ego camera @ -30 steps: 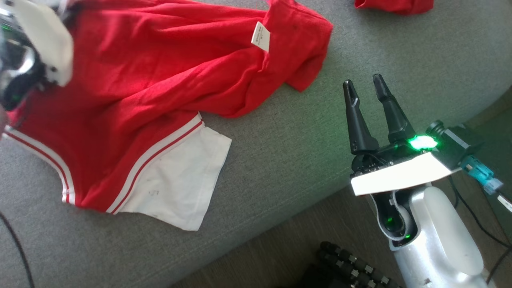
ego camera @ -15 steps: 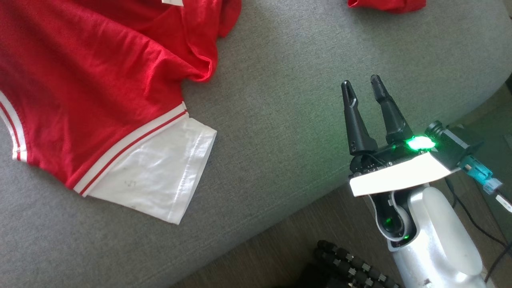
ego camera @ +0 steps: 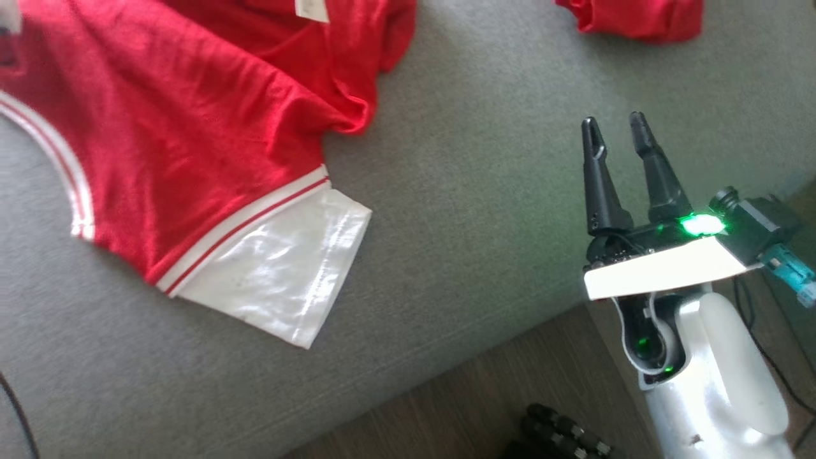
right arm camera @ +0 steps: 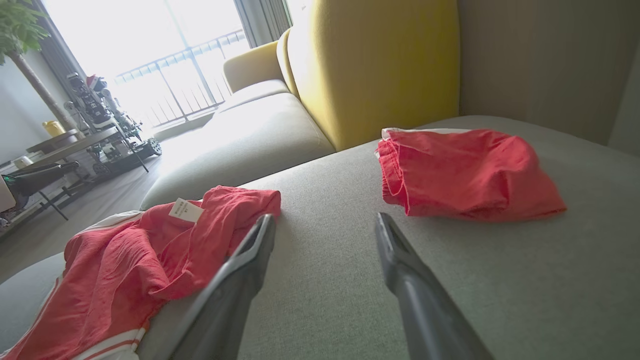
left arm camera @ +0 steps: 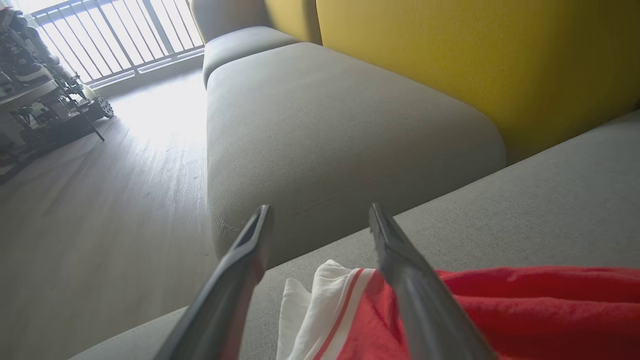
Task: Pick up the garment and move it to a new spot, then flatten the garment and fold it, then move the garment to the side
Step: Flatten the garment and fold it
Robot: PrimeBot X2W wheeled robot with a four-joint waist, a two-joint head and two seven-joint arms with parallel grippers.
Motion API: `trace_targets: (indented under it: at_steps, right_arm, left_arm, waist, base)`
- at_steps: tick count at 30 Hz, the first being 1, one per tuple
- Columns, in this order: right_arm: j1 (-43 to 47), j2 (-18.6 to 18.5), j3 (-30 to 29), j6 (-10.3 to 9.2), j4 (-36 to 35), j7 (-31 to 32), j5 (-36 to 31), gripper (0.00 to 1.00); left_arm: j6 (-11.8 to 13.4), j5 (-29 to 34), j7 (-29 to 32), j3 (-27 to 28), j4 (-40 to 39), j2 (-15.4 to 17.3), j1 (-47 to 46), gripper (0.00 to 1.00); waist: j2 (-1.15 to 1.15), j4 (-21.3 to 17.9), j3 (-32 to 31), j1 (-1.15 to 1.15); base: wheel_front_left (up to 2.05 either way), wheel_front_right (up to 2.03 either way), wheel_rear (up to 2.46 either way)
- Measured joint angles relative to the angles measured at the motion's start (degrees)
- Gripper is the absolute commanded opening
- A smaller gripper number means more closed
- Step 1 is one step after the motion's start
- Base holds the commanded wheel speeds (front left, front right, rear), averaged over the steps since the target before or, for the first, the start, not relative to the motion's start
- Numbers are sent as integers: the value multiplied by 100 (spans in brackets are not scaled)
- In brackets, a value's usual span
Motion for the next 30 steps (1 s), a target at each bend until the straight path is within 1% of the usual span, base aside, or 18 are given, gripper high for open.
trace_targets:
  at_steps: [5,7,9,10,14,17,22,24,26,27,28,29,30]
  right_arm:
    - [-17,0,-249,0,81,-1,-243,100]
    - [-23,0,-355,0,103,0,-348,100]
    - [-21,1,-424,0,134,0,-464,100]
    - [-19,-1,-504,0,171,0,-569,100]
    - [12,0,-576,0,221,0,-742,100]
    - [116,-2,-672,0,283,-1,-862,100]
    - [209,-1,-698,0,359,5,-1162,100]
    - [213,0,-740,0,359,26,-1201,100]
    - [260,-1,-787,0,357,34,-1216,100]
    - [260,-1,-787,0,357,34,-1216,100]
    - [371,-1,-848,0,358,44,-1215,100]
    - [437,-2,-871,0,360,71,-1215,100]
    - [506,-1,-880,0,364,85,-1215,100]
  left_arm:
    - [-44,-236,-405,189,-223,-63,544,100]
    - [-40,-289,-486,240,-425,-85,783,100]
    - [15,-352,-533,377,-714,-111,1082,100]
    - [125,-365,-535,516,-1105,-116,1409,100]
    - [480,-244,-536,1032,-2304,-130,2288,100]
    - [638,-143,-559,1388,-3203,-224,3216,100]
    - [1021,276,-561,1859,-4322,-489,4742,100]
    - [1115,543,-561,2056,-4680,-623,5198,100]
    - [1160,834,-568,2227,-5015,-833,5602,100]
    - [1160,834,-568,2227,-5015,-833,5602,100]
    - [1156,1058,-576,2385,-5227,-1124,5994,100]
    - [1145,1129,-576,2474,-5278,-1274,6178,100]
    - [1083,1204,-576,2584,-5305,-1408,6363,100]
  waist:
    - [0,268,-266,0]
    - [0,401,-359,0]
    - [0,537,-469,0]
    - [0,676,-584,0]
    - [0,930,-845,0]
    - [0,1115,-1066,0]
    - [0,1453,-1335,0]
    - [0,1582,-1430,0]
    - [0,1698,-1521,0]
    - [0,1698,-1521,0]
    - [0,1815,-1593,-1]
    - [0,1875,-1623,0]
    - [0,1937,-1653,0]
  base:
    - [0,0,0]
    - [0,0,0]
    - [0,0,0]
    - [0,0,0]
    - [0,0,0]
    - [0,0,0]
    - [0,0,0]
    - [0,0,0]
    - [0,0,0]
    - [0,0,0]
    - [0,0,0]
    - [0,0,0]
    - [0,0,0]
